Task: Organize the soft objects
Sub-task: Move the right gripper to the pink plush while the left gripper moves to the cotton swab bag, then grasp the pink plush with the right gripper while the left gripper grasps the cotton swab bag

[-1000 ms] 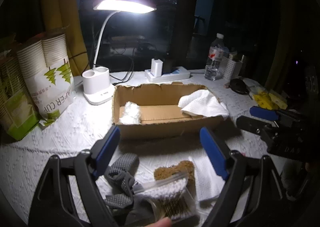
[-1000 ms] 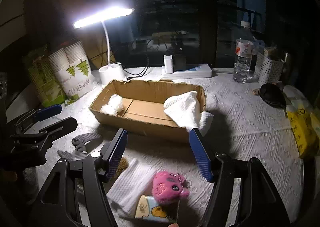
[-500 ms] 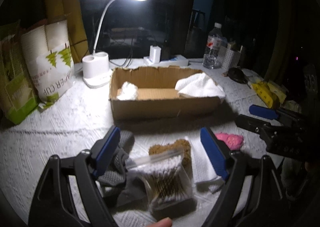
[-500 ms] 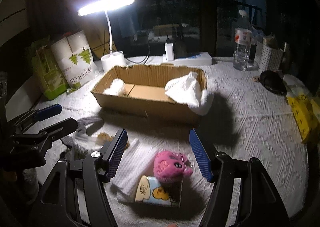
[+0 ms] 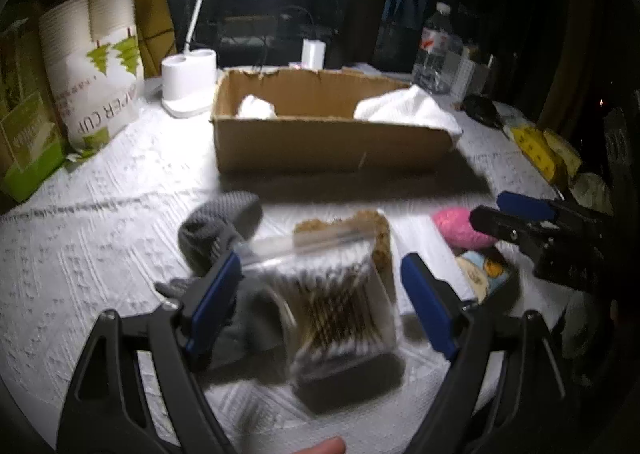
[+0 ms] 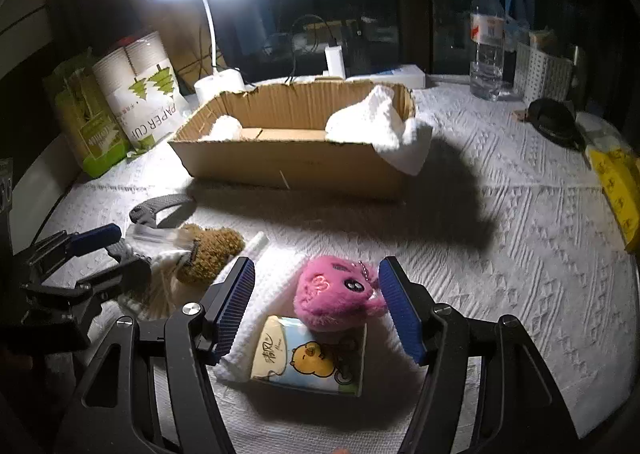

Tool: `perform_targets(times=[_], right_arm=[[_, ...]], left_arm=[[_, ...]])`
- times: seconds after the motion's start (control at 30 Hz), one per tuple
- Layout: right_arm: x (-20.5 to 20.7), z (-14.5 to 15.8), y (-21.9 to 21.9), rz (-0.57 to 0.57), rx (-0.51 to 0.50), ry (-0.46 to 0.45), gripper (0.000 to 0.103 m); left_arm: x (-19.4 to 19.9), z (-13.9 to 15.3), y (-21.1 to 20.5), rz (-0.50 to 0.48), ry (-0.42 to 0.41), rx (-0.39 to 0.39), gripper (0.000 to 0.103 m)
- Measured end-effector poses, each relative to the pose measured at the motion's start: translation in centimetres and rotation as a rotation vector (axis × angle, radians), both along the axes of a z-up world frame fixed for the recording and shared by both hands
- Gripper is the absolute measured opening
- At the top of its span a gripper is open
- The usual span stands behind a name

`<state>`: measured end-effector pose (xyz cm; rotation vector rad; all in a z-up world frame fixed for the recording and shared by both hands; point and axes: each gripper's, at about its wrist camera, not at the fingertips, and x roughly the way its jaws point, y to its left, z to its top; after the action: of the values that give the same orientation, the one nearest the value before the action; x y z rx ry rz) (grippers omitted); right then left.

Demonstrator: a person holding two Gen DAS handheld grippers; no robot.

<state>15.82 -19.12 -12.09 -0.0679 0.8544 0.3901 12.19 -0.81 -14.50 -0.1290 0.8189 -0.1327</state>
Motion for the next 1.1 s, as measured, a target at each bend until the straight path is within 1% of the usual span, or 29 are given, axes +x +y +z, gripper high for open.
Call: perform_targets(times=[0.27,0.5,0.53,0.57,0.6,0.67,0.73,0.77,0.87,1.1], right_arm=[[0.6,-1.3,-0.3,0.0,0.005,0.028,0.068],[1.1,-2.1,-0.5,0.001,0.006,0.051,0.067],[1.1,-2.1,-0.5,0.003,0.006,0.053,0.066],[1.2,-2.2,-0.5,0.004,0.006,0.052,0.062],[1.2,-2.2,-0.5,0.003,0.005,0.051,0.056],[1.2,-2.1,-0.5,0.008,0.003,0.053,0.049],[1.1,-2.0,-0.4,0.015,0.0,0.048,0.047],[1.1,-1.9,-0.4,0.019,-0.001,0.044,0.046],[0.9,-1.5,-0.4,0.023,0.001,0.032,0.038],[0.8,-0.7,-0.8,0.027,0.008,0.012,0.038]], left_arm=[[0.9,-1.8,-0.5,-0.003,0.054,0.017,0.084],[1.0,-2.3,-0.8,-0.016,0.045,0.064,0.082],[1.0,-2.3,-0.8,-0.018,0.042,0.067,0.081],[1.0,-2.3,-0.9,-0.023,0.041,0.069,0.073],[0.9,-2.3,-1.0,-0.025,0.042,0.078,0.068],[0.9,-2.2,-1.0,-0.026,0.038,0.088,0.062],[0.9,-2.0,-0.8,-0.028,0.034,0.085,0.058],[0.8,-1.9,-0.8,-0.032,0.033,0.083,0.053],[0.6,-1.5,-0.9,-0.042,0.024,0.086,0.051],[0.1,-0.2,-1.0,-0.049,-0.011,0.078,0.049]])
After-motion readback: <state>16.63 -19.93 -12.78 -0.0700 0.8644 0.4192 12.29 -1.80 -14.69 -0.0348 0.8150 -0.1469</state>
